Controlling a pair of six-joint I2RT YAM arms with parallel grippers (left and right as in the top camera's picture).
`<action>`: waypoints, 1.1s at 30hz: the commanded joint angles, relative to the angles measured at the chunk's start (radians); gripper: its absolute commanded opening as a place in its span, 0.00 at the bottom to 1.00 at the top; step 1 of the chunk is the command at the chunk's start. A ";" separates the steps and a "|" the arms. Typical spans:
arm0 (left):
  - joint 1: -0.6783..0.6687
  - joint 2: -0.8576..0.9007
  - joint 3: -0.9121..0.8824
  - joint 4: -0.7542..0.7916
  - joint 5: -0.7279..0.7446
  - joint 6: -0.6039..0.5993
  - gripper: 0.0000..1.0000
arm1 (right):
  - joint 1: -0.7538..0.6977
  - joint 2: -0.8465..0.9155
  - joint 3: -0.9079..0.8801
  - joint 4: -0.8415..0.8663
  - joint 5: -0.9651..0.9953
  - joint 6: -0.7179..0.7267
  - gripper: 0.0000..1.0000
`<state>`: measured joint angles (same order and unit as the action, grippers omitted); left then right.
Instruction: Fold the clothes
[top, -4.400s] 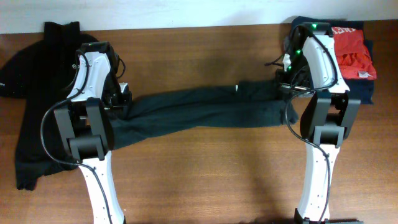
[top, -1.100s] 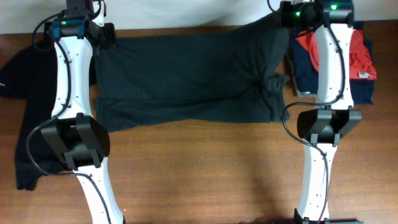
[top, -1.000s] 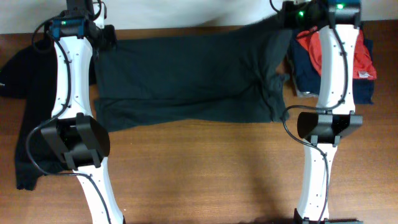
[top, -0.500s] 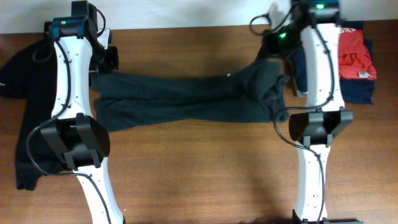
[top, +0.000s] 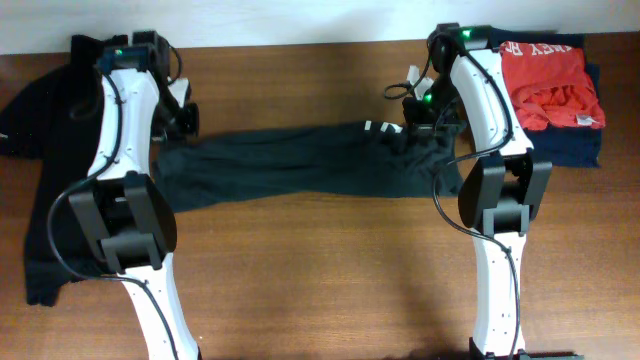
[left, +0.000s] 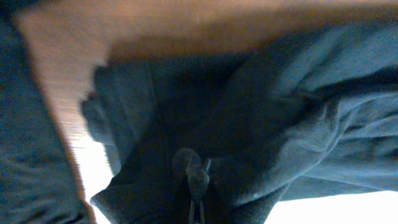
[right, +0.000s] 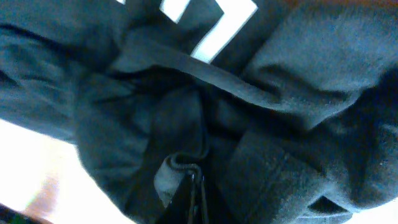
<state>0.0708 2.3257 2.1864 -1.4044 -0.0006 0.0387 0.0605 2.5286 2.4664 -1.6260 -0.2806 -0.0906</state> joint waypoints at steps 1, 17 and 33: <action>0.004 -0.018 -0.105 0.033 -0.007 0.016 0.00 | -0.016 -0.014 -0.034 0.011 0.035 -0.010 0.04; 0.007 -0.021 -0.164 0.089 -0.048 0.015 0.99 | -0.088 -0.015 0.008 -0.013 -0.018 -0.011 0.45; 0.037 -0.073 -0.024 -0.002 -0.002 -0.022 0.99 | -0.149 -0.069 0.191 -0.069 -0.056 -0.027 0.61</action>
<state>0.0895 2.2585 2.1620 -1.4059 -0.0219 0.0299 -0.0830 2.5027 2.6350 -1.6932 -0.3233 -0.0975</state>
